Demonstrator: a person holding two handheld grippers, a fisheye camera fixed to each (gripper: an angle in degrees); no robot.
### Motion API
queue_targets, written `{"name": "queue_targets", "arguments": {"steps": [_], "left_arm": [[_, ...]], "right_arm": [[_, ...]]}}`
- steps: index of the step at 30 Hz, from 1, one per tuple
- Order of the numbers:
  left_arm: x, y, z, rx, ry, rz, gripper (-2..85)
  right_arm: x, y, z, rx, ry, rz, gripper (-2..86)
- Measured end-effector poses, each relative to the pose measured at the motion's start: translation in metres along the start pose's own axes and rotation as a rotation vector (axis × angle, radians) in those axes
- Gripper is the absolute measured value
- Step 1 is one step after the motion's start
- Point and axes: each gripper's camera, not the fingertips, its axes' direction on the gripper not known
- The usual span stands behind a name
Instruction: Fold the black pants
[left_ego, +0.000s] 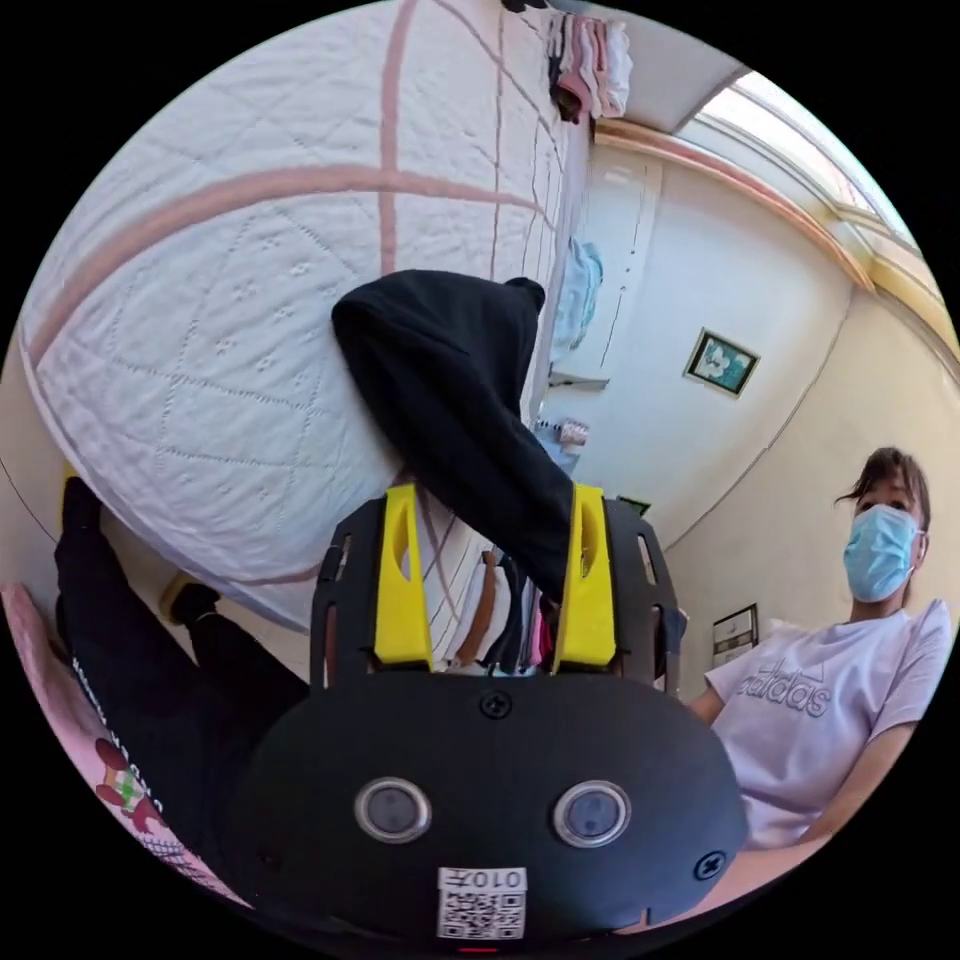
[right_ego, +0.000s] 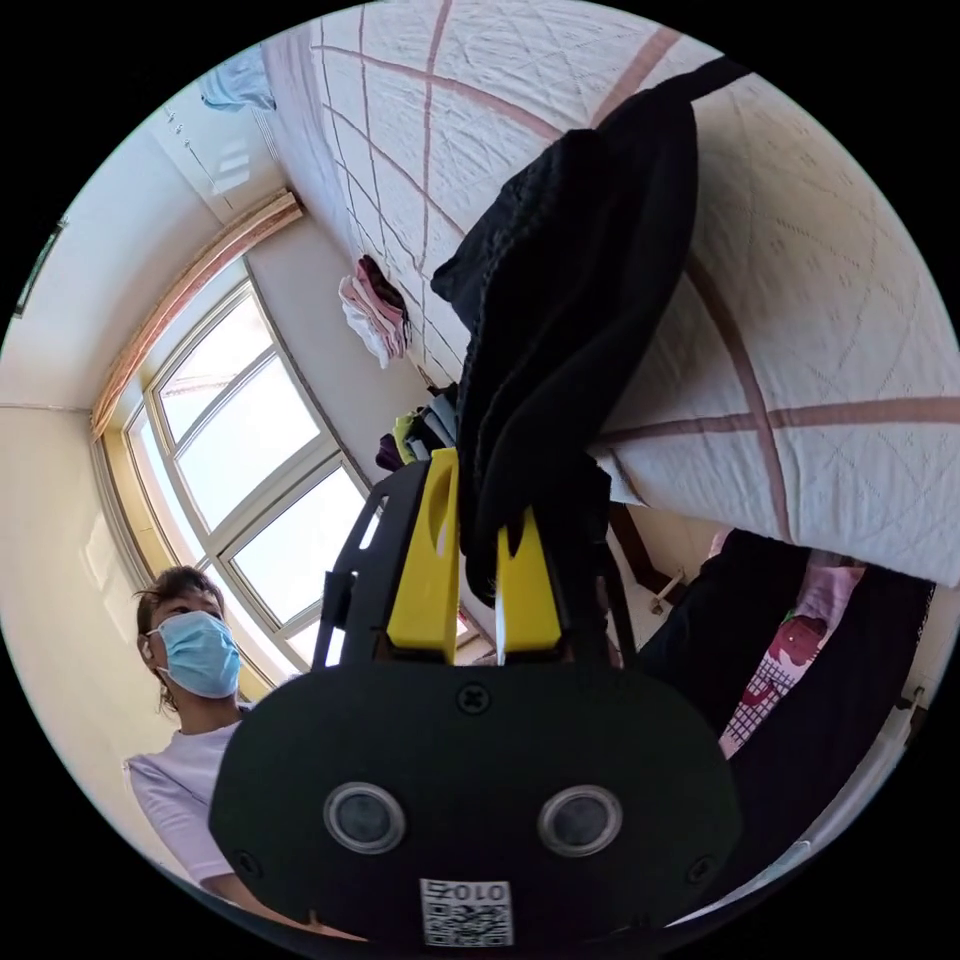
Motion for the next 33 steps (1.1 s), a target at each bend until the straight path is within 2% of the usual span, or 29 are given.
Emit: {"name": "queue_targets", "arguments": {"steps": [4,13,15,18,20,25,33], "left_arm": [[-0.041,-0.009,-0.006,0.173,0.175,-0.049,20.5],[-0.09,-0.041,-0.037,0.303,0.056,-0.047,16.2],[-0.095,-0.051,-0.039,0.273,0.016,-0.034,13.8],[-0.09,-0.063,-0.048,0.224,-0.165,-0.023,9.5],[-0.085,-0.073,-0.054,0.165,-0.264,-0.022,8.5],[-0.046,-0.091,-0.071,0.112,-0.335,0.109,7.3],[0.054,-0.119,-0.126,0.038,-0.366,0.377,6.9]], "right_arm": [[-0.01,0.008,0.007,-0.004,0.009,0.01,6.7],[-0.04,0.031,0.021,-0.024,0.034,-0.003,6.7],[-0.044,0.038,0.022,-0.016,0.102,-0.009,6.7],[-0.052,0.047,0.025,-0.006,0.323,-0.023,6.6],[-0.053,0.052,0.029,0.007,0.377,-0.019,6.5],[-0.071,0.07,0.046,0.013,0.398,-0.054,6.3],[-0.191,0.138,0.1,-0.075,0.455,-0.328,5.9]]}}
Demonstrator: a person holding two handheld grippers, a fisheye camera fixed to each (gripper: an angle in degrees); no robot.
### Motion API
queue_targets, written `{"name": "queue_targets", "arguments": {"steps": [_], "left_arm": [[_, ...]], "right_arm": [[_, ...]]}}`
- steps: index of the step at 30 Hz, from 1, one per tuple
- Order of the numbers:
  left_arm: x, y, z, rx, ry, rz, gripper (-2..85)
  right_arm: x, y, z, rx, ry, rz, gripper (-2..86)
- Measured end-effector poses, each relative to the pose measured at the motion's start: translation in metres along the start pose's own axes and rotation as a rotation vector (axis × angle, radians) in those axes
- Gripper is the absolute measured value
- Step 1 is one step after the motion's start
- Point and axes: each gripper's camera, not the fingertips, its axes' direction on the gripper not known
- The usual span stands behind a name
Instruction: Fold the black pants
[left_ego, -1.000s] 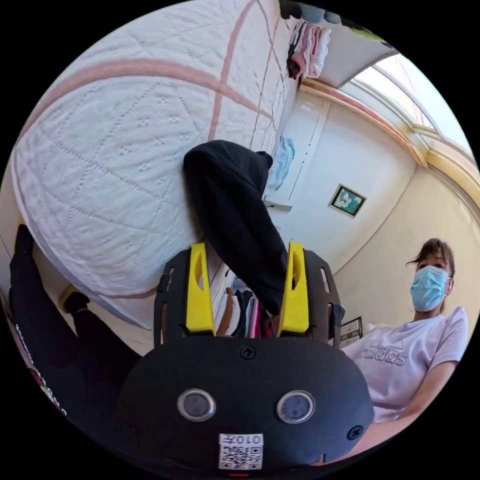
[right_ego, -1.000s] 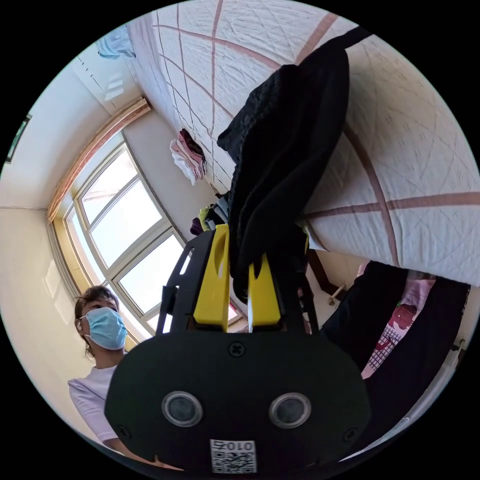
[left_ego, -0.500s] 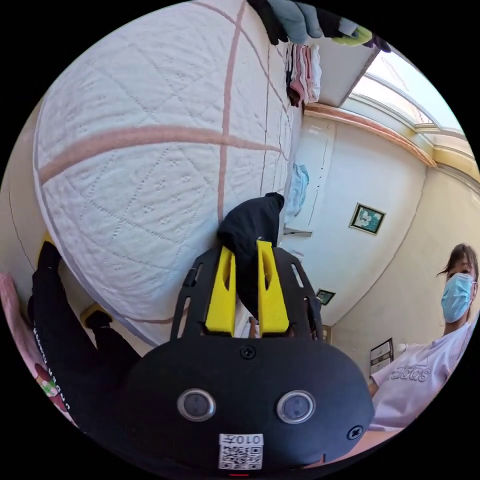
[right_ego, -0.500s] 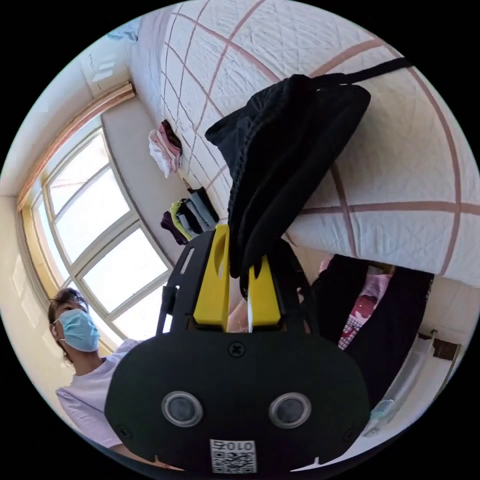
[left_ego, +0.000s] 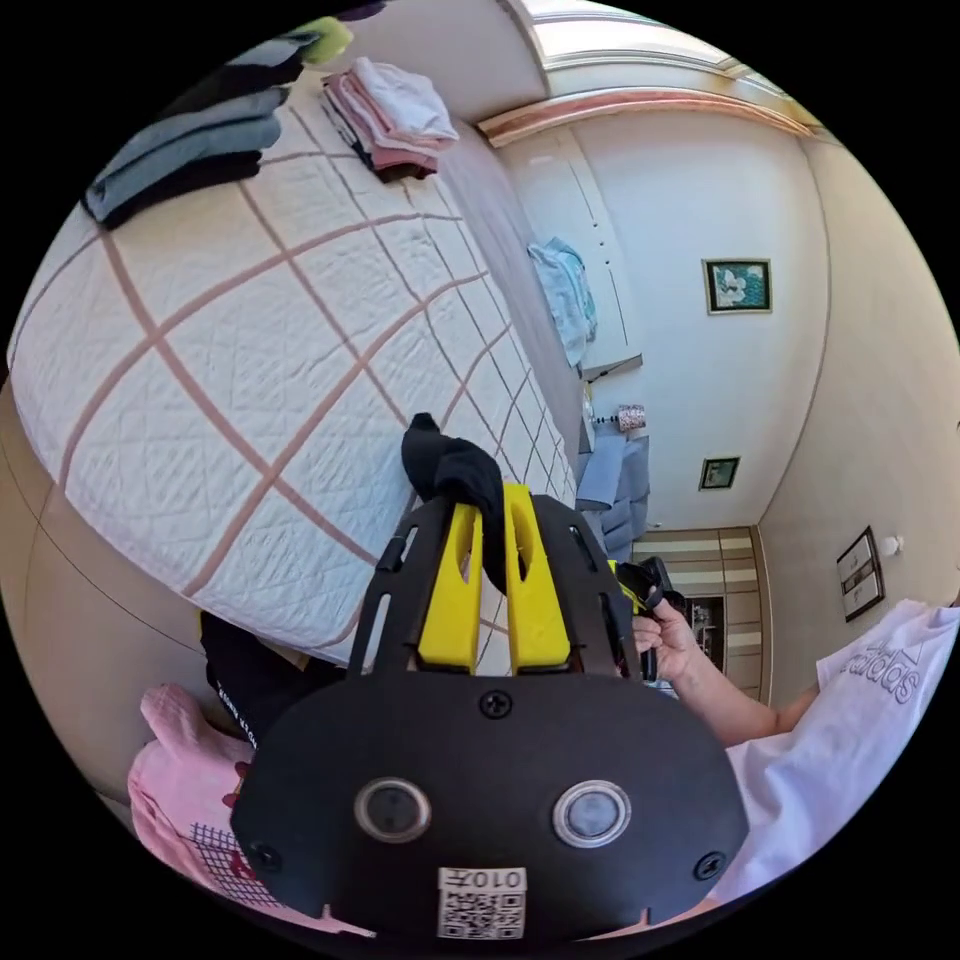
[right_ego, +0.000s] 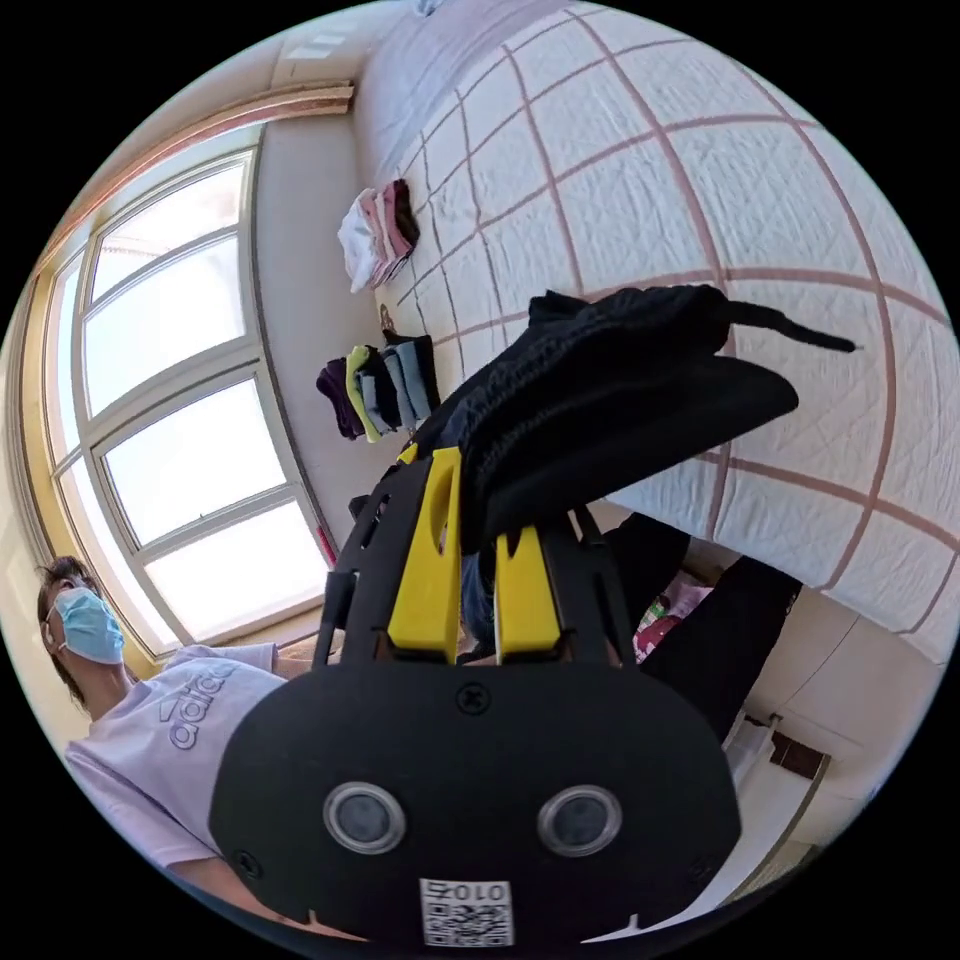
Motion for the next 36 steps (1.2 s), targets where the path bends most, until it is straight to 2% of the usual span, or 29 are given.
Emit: {"name": "queue_targets", "arguments": {"steps": [7,12,18,22,27,33,36], "left_arm": [[0.038,-0.03,-0.116,0.077,0.022,0.139,6.6],[0.043,-0.027,-0.192,0.17,0.001,0.14,6.6],[0.055,0.003,-0.266,0.27,-0.236,0.128,6.8],[0.066,0.022,-0.309,0.318,-0.412,0.214,6.8],[0.052,0.011,-0.366,0.354,-0.435,0.245,6.7],[-0.019,-0.057,-0.438,0.349,-0.393,0.223,6.7],[-0.049,-0.135,-0.474,0.313,-0.421,0.288,6.7]], "right_arm": [[-0.117,0.025,0.016,-0.005,-0.038,-0.18,5.9],[-0.181,0.036,0.047,-0.067,-0.094,-0.286,5.9],[-0.244,0.04,0.086,-0.186,-0.118,-0.428,5.9],[-0.288,0.047,0.11,-0.223,-0.12,-0.514,5.9],[-0.361,0.053,0.149,-0.263,-0.119,-0.598,6.0],[-0.436,0.011,0.233,-0.285,-0.089,-0.611,6.0],[-0.488,-0.03,0.277,-0.23,-0.093,-0.618,6.0]]}}
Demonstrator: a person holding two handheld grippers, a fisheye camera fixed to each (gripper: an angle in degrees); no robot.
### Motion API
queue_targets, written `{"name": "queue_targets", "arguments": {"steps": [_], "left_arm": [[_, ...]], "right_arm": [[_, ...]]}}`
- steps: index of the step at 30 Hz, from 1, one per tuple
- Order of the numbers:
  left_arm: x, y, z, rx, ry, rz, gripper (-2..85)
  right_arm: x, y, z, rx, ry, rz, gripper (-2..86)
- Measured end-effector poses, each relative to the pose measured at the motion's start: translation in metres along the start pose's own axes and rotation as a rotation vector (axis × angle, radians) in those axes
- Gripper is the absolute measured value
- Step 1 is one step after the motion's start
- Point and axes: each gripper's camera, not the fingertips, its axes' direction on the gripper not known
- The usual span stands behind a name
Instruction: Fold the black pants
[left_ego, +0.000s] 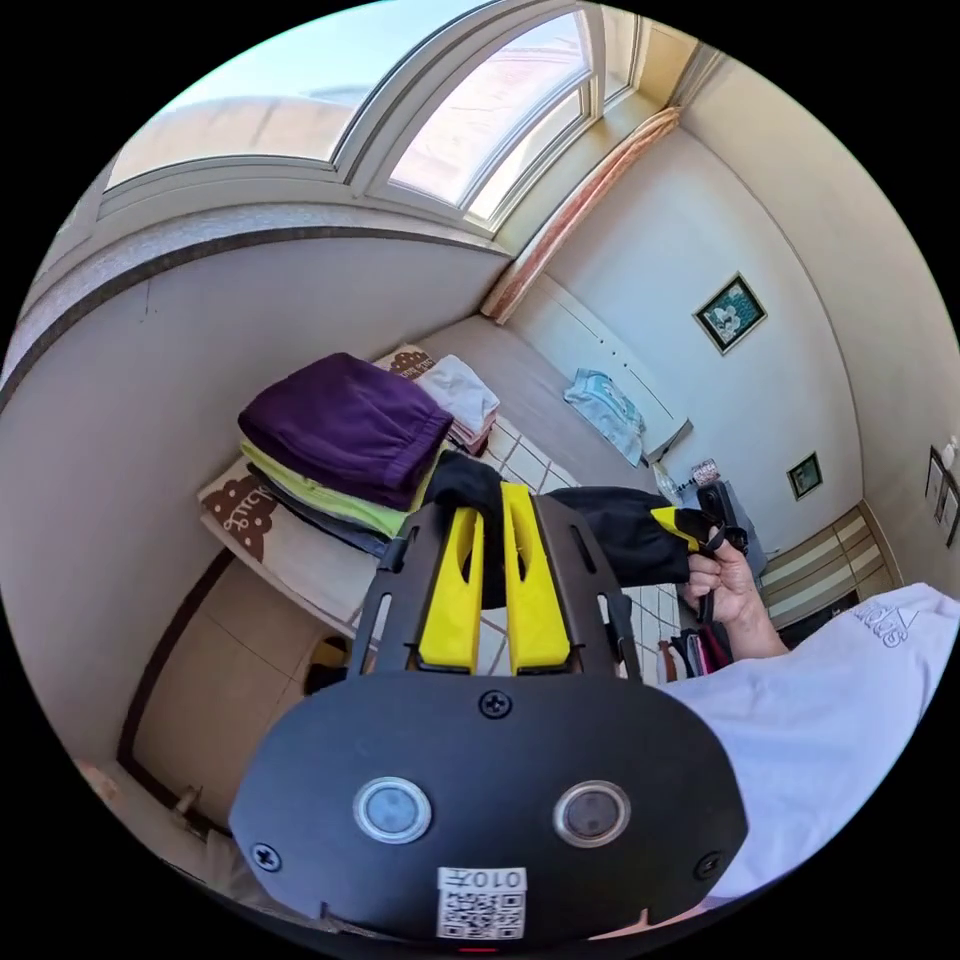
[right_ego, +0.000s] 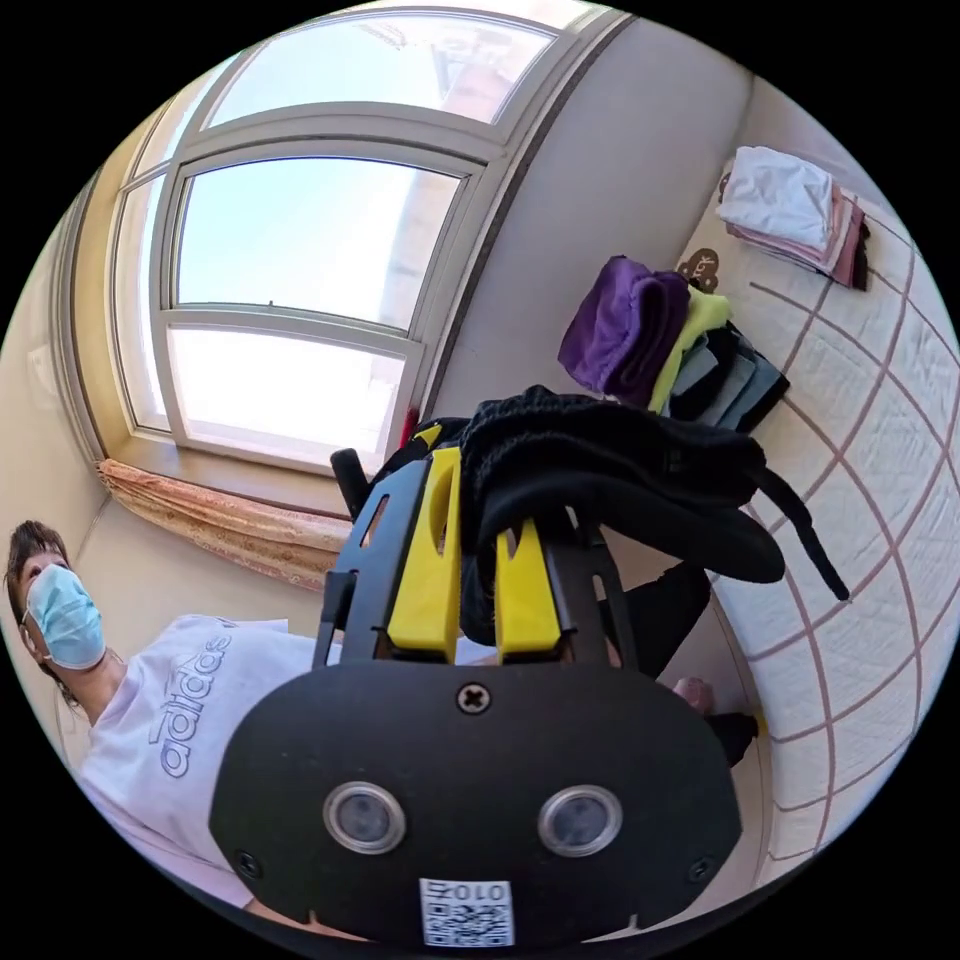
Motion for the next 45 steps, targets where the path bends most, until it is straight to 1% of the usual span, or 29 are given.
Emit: {"name": "queue_targets", "arguments": {"steps": [2,3,5,7,9,11,12,13,14,15,16,17,18,22,24,25,27,29,33,36,37,40,42,45], "left_arm": [[-0.032,-0.08,0.0,-0.003,-0.042,0.119,6.7],[-0.037,-0.1,-0.001,0.0,-0.059,0.154,6.7],[-0.057,-0.175,-0.012,0.028,-0.11,0.241,6.7],[-0.073,-0.216,-0.018,0.059,-0.132,0.283,6.7],[-0.096,-0.245,-0.01,0.06,-0.141,0.297,6.7],[-0.132,-0.264,0.025,-0.008,-0.185,0.284,6.7],[-0.14,-0.265,0.038,-0.036,-0.21,0.285,6.7],[-0.155,-0.264,0.069,-0.106,-0.273,0.298,6.6],[-0.172,-0.258,0.104,-0.188,-0.325,0.307,6.6],[-0.182,-0.253,0.123,-0.239,-0.34,0.304,6.6],[-0.2,-0.241,0.157,-0.334,-0.34,0.279,6.6],[-0.216,-0.228,0.182,-0.411,-0.315,0.247,6.6],[-0.222,-0.223,0.191,-0.439,-0.316,0.227,6.6],[-0.241,-0.215,0.193,-0.44,-0.32,0.186,6.6],[-0.242,-0.225,0.179,-0.411,-0.311,0.177,6.6],[-0.238,-0.233,0.164,-0.365,-0.304,0.175,6.7],[-0.227,-0.24,0.149,-0.33,-0.329,0.22,6.7],[-0.221,-0.24,0.153,-0.379,-0.356,0.258,6.9],[-0.224,-0.228,0.176,-0.464,-0.42,0.249,7.9],[-0.222,-0.22,0.186,-0.5,-0.522,0.254,9.5],[-0.216,-0.218,0.184,-0.496,-0.549,0.287,10.1],[-0.206,-0.215,0.166,-0.461,-0.602,0.32,10.4],[-0.202,-0.212,0.152,-0.453,-0.631,0.317,10.1],[-0.187,-0.207,0.126,-0.421,-0.666,0.357,9.5]], "right_arm": [[-0.021,-0.048,0.014,0.051,0.029,-0.042,6.0],[-0.04,-0.078,0.022,0.087,0.051,-0.082,6.0],[-0.068,-0.116,0.033,0.137,0.089,-0.155,6.0],[-0.085,-0.145,0.046,0.19,0.124,-0.2,6.1],[-0.078,-0.17,0.069,0.249,0.125,-0.165,6.2],[-0.052,-0.181,0.093,0.27,0.126,-0.083,6.3],[-0.027,-0.186,0.113,0.265,0.151,-0.019,6.4],[-0.01,-0.188,0.124,0.25,0.169,0.025,6.4],[0.029,-0.19,0.146,0.194,0.189,0.16,6.6],[0.072,-0.187,0.167,0.11,0.151,0.344,6.7],[0.089,-0.183,0.175,0.089,0.109,0.426,6.8],[0.108,-0.171,0.183,0.119,0.058,0.513,6.9],[0.113,-0.164,0.185,0.148,0.036,0.527,7.0],[0.097,-0.168,0.189,0.124,0.061,0.512,7.1],[0.075,-0.182,0.191,0.09,0.094,0.459,7.0],[0.069,-0.185,0.191,0.08,0.106,0.437,6.9],[0.052,-0.193,0.195,0.036,0.185,0.368,6.9],[0.054,-0.191,0.201,0.006,0.228,0.379,6.9],[0.076,-0.173,0.215,-0.008,0.224,0.453,7.4],[0.074,-0.165,0.219,-0.033,0.249,0.393,7.8],[0.072,-0.164,0.22,-0.046,0.264,0.378,7.9],[0.057,-0.148,0.22,-0.099,0.325,0.31,8.1],[0.046,-0.121,0.214,-0.122,0.384,0.281,8.2],[0.031,-0.068,0.203,-0.088,0.451,0.264,8.3]]}}
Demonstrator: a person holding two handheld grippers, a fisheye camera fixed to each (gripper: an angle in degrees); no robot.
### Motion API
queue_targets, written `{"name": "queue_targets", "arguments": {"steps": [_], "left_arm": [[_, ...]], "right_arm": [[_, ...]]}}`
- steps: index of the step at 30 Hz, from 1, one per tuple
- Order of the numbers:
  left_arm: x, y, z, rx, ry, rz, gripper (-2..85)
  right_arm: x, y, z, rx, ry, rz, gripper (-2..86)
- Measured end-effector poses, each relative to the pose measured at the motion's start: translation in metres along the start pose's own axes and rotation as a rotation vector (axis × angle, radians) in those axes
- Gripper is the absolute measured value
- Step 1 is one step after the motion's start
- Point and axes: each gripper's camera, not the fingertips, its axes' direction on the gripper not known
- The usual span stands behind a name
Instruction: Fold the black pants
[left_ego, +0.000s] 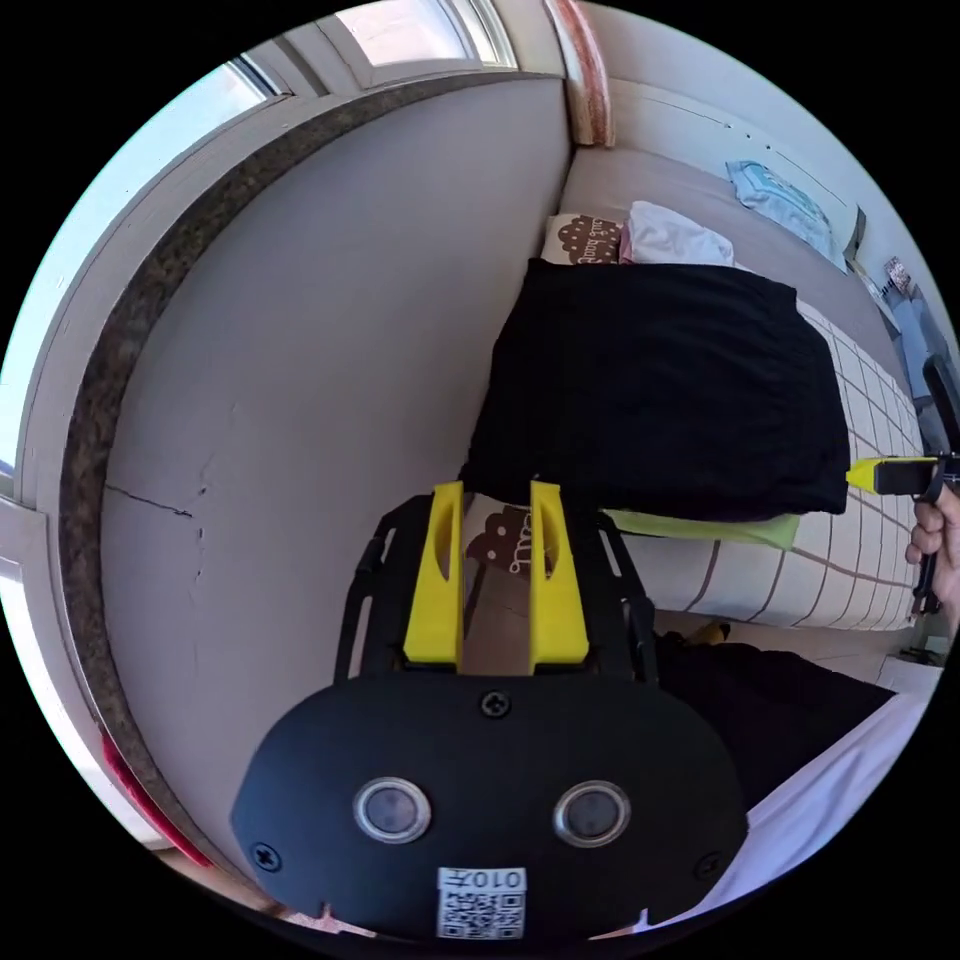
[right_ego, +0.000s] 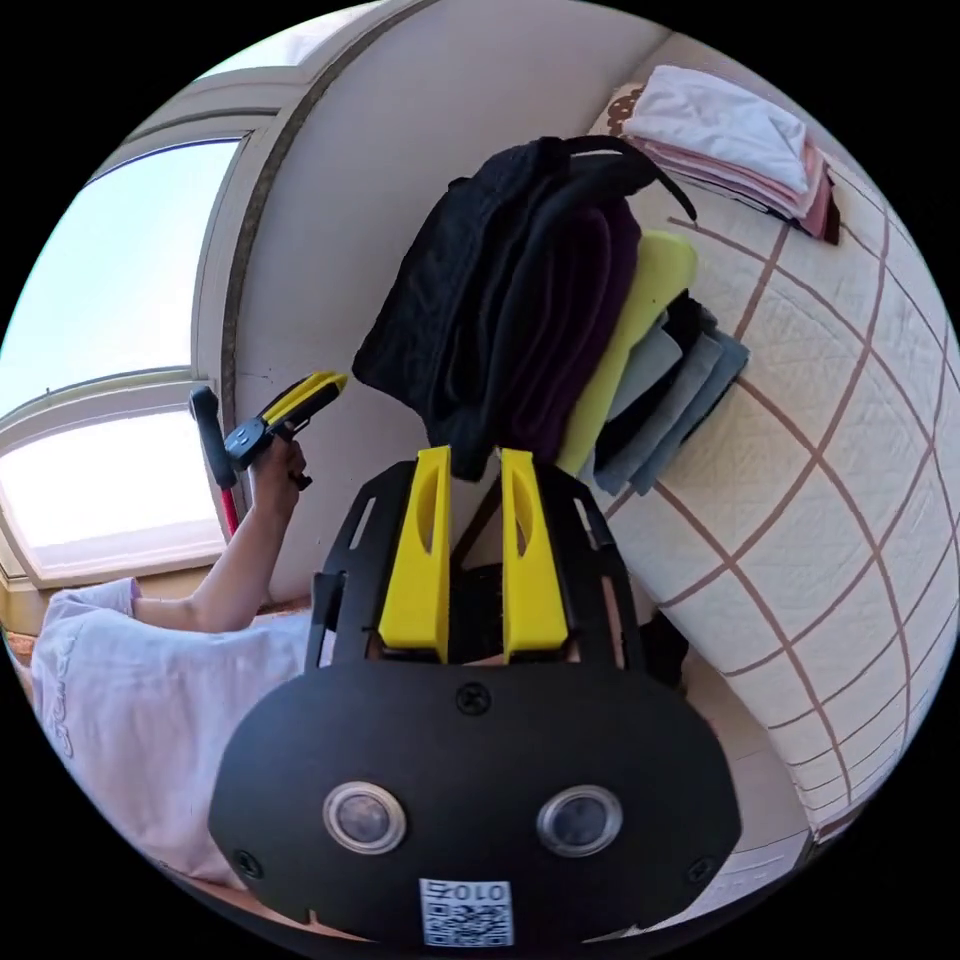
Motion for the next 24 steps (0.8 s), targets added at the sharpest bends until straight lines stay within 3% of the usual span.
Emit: {"name": "queue_targets", "arguments": {"steps": [7,15,24], "left_arm": [[0.062,-0.04,-0.08,0.257,0.075,0.27,6.9],[0.152,-0.101,-0.053,0.145,0.164,0.481,2.7],[0.174,-0.108,-0.078,0.119,0.022,0.482,0.1]], "right_arm": [[-0.007,0.134,-0.028,0.308,0.078,0.012,7.8],[-0.024,0.259,-0.067,0.61,0.195,0.088,7.3],[-0.028,0.409,-0.084,0.814,0.354,0.167,6.9]]}}
